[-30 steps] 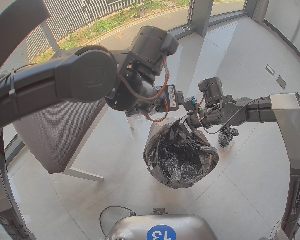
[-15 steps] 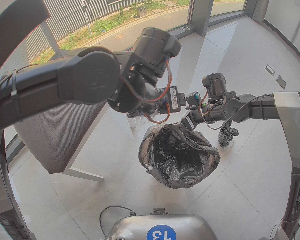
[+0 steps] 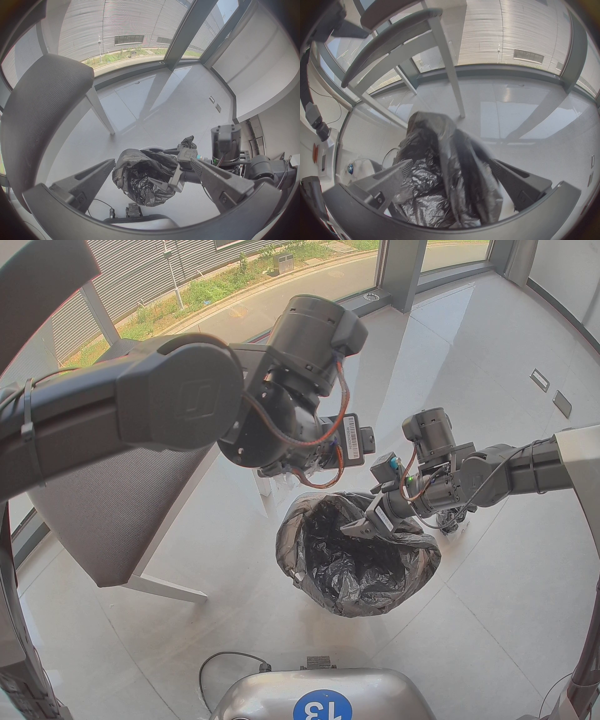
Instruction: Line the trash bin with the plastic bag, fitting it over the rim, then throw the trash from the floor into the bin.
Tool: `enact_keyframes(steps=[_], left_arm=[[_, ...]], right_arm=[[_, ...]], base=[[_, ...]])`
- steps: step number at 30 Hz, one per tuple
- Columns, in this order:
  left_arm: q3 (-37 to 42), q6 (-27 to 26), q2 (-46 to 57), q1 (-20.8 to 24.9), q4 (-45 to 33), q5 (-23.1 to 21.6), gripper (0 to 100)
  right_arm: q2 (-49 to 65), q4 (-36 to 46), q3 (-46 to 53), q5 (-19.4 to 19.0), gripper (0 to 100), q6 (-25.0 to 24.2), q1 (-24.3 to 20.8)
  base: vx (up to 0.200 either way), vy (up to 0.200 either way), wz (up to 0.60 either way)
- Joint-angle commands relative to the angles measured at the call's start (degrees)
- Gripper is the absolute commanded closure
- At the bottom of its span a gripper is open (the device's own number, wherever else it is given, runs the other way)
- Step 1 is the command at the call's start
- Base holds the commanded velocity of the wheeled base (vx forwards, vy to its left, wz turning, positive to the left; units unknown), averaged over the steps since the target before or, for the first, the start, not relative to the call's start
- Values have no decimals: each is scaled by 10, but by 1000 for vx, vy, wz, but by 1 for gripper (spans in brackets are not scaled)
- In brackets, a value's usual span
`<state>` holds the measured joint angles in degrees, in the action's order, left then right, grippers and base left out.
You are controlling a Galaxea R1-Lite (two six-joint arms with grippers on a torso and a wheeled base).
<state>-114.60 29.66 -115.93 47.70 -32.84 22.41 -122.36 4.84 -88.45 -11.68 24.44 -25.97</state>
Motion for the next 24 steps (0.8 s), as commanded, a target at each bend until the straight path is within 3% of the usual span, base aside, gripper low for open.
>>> enact_keyframes(steps=[1,24], left_arm=[[0,0,4,1,-1,1,0],[0,0,2,6,0,2,0]], right_arm=[[16,-2,36,0,0,1,-9],[18,1,56,0,0,7,-20]], base=[[0,0,0],[0,0,0]])
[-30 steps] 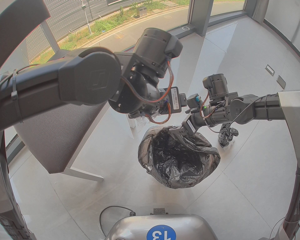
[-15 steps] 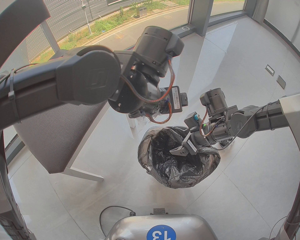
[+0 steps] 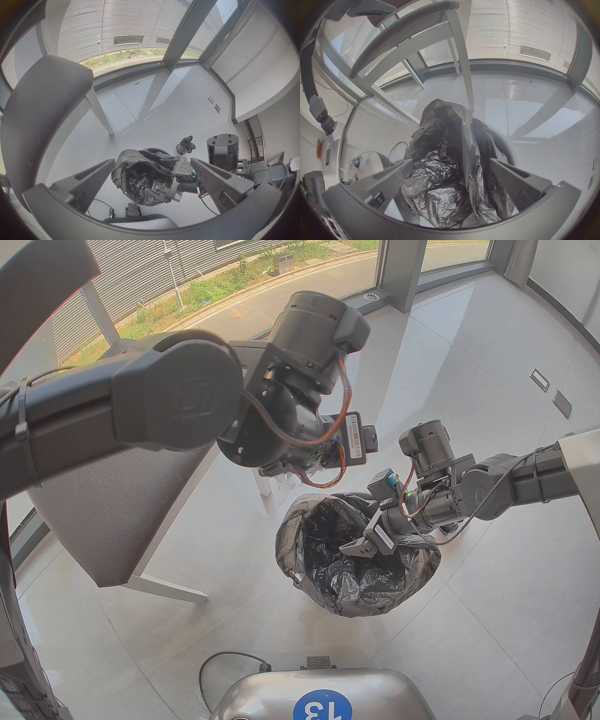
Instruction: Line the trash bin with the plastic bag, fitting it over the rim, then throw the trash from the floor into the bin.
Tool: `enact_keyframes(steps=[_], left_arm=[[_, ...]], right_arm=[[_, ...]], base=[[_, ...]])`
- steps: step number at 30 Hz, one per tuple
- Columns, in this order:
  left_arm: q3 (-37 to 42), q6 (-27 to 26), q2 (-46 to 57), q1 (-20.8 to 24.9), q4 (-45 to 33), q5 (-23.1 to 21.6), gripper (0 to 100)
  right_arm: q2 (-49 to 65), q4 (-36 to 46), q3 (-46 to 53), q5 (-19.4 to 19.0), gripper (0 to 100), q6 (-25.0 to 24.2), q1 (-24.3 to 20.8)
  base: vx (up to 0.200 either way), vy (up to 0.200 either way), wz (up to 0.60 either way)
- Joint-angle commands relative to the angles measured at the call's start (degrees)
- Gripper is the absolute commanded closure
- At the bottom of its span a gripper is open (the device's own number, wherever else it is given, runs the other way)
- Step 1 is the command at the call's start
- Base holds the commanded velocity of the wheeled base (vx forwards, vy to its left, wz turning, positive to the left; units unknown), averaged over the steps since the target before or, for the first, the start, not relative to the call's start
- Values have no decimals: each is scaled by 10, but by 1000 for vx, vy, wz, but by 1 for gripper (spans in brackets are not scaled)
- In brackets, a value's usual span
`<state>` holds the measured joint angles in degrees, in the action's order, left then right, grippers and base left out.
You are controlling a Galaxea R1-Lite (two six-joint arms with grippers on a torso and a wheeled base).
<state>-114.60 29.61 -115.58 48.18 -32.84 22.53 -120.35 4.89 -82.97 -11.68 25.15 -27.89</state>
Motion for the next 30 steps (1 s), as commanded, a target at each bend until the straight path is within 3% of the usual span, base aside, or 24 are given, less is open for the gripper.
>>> enact_keyframes(steps=[1,20,21,30], left_arm=[[0,0,-2,1,0,1,0],[0,-4,-6,-1,1,-1,0],[0,-4,-6,-2,3,-1,0],[0,-5,-5,-4,4,-1,0]], right_arm=[[-2,0,1,0,0,0,-1],[-58,-9,-16,0,0,3,1],[-63,-15,-20,0,100,3,2],[-75,-20,-55,1,100,3,2]], base=[[0,0,0],[0,0,0],[0,0,0],[0,0,0]])
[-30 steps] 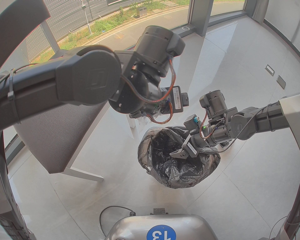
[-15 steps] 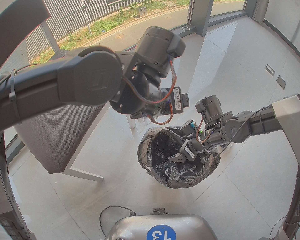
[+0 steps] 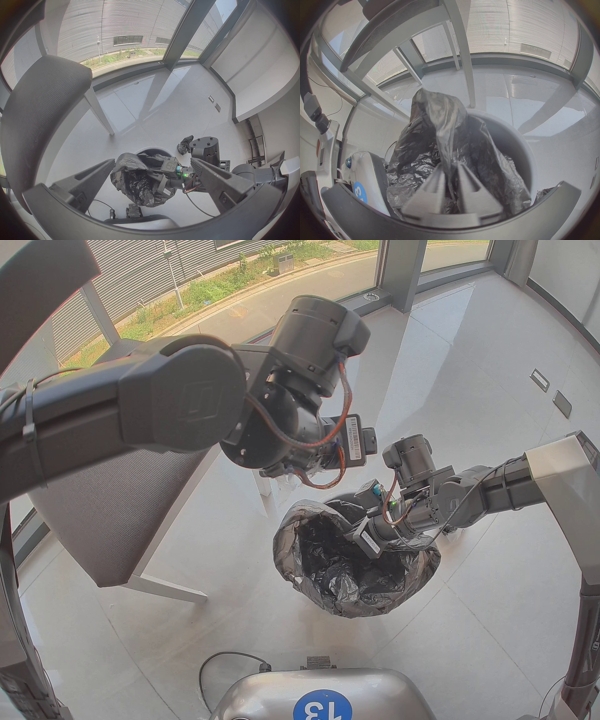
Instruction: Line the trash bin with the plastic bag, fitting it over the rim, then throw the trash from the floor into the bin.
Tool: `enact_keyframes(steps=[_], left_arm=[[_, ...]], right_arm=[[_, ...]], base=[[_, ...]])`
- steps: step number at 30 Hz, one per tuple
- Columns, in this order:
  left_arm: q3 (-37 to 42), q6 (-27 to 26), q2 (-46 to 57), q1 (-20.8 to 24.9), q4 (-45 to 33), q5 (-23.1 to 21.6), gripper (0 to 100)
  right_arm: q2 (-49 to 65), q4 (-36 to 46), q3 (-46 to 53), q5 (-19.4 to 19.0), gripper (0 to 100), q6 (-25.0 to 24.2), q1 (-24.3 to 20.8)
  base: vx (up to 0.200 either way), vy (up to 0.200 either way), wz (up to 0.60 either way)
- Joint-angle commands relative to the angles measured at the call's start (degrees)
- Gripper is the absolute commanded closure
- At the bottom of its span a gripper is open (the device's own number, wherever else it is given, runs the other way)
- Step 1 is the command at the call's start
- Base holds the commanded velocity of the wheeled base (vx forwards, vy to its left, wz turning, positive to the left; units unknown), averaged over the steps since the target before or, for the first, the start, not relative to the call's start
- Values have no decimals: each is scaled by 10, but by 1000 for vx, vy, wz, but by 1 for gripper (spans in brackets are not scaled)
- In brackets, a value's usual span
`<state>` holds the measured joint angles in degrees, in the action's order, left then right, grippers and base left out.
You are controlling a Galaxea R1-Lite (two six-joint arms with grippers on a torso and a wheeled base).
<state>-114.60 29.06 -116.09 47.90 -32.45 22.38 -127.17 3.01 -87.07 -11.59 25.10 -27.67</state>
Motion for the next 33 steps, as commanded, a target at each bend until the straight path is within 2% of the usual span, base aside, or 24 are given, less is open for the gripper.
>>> enact_keyframes(steps=[1,11,21,33], left_arm=[[0,0,0,-1,0,0,0],[0,0,0,-2,0,0,0],[0,3,3,-3,-4,1,0],[0,4,4,3,-5,1,0]], right_arm=[[-6,-1,-21,0,100,3,0],[16,1,-106,2,100,27,5],[-19,2,-179,3,100,44,74],[-49,2,-240,3,100,43,84]], base=[[0,0,0],[0,0,0],[0,0,0],[0,0,0]])
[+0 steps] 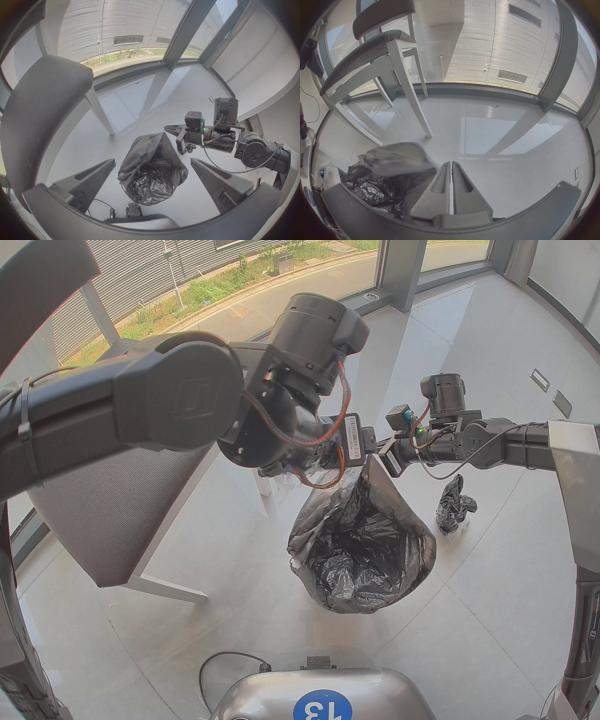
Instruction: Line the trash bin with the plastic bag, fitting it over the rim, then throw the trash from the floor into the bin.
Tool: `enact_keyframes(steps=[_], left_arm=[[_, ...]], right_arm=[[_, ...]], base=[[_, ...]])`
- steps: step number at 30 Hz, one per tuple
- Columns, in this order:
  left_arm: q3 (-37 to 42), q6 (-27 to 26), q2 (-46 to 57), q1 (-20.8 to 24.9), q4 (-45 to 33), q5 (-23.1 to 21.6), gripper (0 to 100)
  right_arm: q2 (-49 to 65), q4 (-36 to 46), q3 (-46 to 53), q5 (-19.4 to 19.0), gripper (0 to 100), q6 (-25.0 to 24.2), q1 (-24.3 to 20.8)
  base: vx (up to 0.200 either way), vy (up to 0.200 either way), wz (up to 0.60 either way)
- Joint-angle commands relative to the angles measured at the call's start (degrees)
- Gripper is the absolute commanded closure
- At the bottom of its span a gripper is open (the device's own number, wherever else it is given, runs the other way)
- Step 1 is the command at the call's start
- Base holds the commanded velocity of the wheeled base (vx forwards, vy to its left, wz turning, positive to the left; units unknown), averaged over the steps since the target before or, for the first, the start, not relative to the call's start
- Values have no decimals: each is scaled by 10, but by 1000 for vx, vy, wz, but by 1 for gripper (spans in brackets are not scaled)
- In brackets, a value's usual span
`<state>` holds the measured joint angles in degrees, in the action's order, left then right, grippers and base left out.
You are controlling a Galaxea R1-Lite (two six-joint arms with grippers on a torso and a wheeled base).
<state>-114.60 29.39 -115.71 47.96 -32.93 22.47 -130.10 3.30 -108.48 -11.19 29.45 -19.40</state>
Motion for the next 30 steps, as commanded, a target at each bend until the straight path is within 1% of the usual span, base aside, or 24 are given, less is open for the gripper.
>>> enact_keyframes(steps=[1,4,10,14,15,16,17,18,19,20,21,30], left_arm=[[0,1,0,2,0,0,0],[0,1,0,2,0,1,0],[0,1,0,3,-1,2,0],[0,2,0,4,-1,5,0],[0,2,0,4,-1,5,0],[0,3,0,4,-1,5,0],[0,3,0,4,-1,5,0],[0,4,0,4,-2,6,0],[0,5,0,4,-2,6,0],[0,5,0,4,-2,6,0],[0,10,0,4,-2,6,0],[0,19,13,15,-20,9,0]], right_arm=[[-24,-1,-33,-1,100,0,1],[-27,1,-52,-1,100,0,1],[-14,11,-45,-4,100,-10,-3],[34,56,6,-5,100,-12,-14],[42,61,21,-5,100,-12,-14],[63,64,62,-5,100,-11,-15],[63,64,62,-5,100,-11,-15],[90,60,120,-5,0,-11,-15],[101,55,144,-5,0,-11,-15],[101,55,144,-5,0,-11,-15],[124,44,176,-5,0,-13,-14],[146,43,236,-5,0,-12,-14]], base=[[0,0,0],[0,0,0],[0,0,0],[0,0,0],[0,0,0],[0,0,0],[0,0,0],[0,0,0],[0,0,0],[0,0,0],[0,0,0],[0,0,0]])
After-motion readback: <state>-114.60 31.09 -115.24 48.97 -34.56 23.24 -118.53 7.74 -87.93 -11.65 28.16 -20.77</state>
